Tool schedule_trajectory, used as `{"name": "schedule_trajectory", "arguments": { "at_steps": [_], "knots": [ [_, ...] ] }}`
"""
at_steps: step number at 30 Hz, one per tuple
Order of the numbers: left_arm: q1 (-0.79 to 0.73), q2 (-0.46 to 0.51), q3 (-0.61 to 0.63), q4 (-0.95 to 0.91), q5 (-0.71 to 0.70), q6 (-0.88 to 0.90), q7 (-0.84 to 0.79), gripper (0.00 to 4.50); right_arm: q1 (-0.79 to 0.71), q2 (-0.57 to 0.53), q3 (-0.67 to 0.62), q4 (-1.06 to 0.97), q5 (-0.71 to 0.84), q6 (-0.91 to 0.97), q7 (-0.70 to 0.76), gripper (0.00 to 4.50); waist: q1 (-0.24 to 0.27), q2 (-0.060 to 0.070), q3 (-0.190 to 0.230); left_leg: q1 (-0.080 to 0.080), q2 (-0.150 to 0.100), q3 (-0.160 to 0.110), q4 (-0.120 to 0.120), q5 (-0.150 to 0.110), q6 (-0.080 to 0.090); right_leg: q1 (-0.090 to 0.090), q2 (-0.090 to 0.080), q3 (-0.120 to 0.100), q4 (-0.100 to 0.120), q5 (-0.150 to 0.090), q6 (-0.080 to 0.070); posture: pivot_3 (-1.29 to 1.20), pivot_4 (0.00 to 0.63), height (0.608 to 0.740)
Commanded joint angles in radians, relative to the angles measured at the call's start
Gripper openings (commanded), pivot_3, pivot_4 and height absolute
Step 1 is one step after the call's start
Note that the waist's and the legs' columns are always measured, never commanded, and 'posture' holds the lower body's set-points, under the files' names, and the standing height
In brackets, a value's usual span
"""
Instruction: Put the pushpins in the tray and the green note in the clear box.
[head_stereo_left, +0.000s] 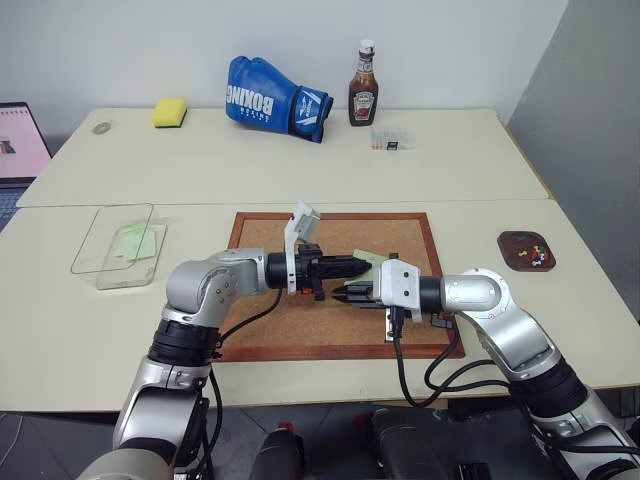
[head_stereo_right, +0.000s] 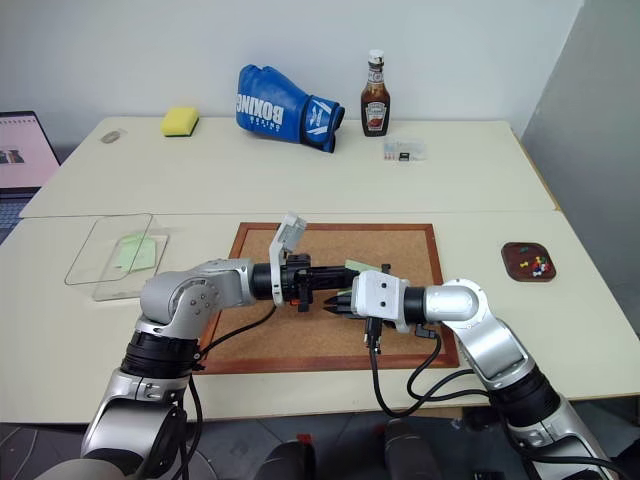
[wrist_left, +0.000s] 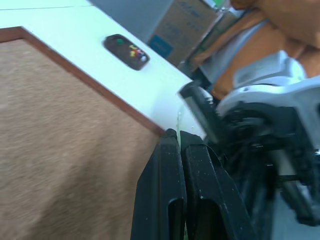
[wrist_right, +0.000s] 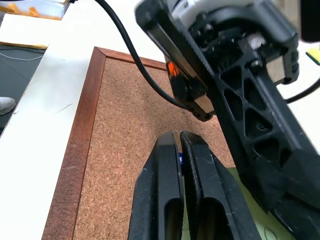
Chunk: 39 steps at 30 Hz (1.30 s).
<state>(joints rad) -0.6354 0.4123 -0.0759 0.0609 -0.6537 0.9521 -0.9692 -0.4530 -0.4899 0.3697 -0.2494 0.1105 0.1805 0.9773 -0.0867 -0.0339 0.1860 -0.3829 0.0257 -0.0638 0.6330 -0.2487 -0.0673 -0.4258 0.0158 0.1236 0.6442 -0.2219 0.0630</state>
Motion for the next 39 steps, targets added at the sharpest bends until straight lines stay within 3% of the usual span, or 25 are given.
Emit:
{"name": "schedule_trajectory", "arguments": {
  "at_steps": [1,13,20,24,31,39],
  "knots": [
    [0.002,0.028,0.005,0.040,0.060,-0.080,0.006,0.06,-0.022,0.002,-0.044,-0.058,0.020,0.008,-0.018,0.00,0.000,0.000,0.000,0.000,0.000,0.000,0.000,0.000,0.000,0.000,0.000,0.000,0.000,0.000,0.000,0.00,0.150,0.740],
    [0.040,0.039,0.046,0.057,0.081,-0.122,0.038,0.06,-0.008,-0.008,-0.165,-0.141,0.089,0.145,-0.094,0.00,0.004,0.000,0.000,-0.001,0.000,0.000,0.001,0.000,0.000,0.000,0.000,0.000,0.000,0.000,0.000,0.00,0.150,0.740],
    [0.017,0.002,0.051,-0.015,0.074,-0.137,0.080,0.06,-0.013,0.030,-0.378,-0.089,0.144,0.348,-0.314,0.00,0.005,0.000,0.000,-0.001,0.000,-0.001,0.001,0.000,0.000,0.000,0.000,0.000,0.001,0.000,0.000,0.00,0.150,0.740],
    [-0.011,-0.080,-0.052,-0.106,0.188,-0.272,0.159,0.06,0.000,0.071,-0.569,-0.049,0.123,0.504,-0.557,0.00,0.009,0.000,0.000,-0.001,0.000,-0.001,0.001,0.000,0.000,0.000,0.000,0.000,0.001,0.000,0.000,0.00,0.150,0.740],
    [-0.067,-0.167,-0.250,-0.149,0.390,-0.518,0.179,0.06,0.003,0.028,-0.799,0.077,0.091,0.635,-0.769,0.00,0.029,0.000,0.000,-0.001,-0.002,0.001,0.001,0.000,0.000,0.000,-0.001,0.002,0.000,0.000,0.000,0.00,0.150,0.740],
    [-0.099,-0.267,-0.346,-0.041,0.530,-0.669,0.224,0.06,-0.033,-0.010,-0.897,0.240,0.122,0.650,-0.829,0.00,0.012,0.001,0.000,0.001,-0.002,0.004,0.001,0.000,0.000,0.001,-0.001,0.005,0.000,0.000,0.000,0.00,0.150,0.740]
  ]
}}
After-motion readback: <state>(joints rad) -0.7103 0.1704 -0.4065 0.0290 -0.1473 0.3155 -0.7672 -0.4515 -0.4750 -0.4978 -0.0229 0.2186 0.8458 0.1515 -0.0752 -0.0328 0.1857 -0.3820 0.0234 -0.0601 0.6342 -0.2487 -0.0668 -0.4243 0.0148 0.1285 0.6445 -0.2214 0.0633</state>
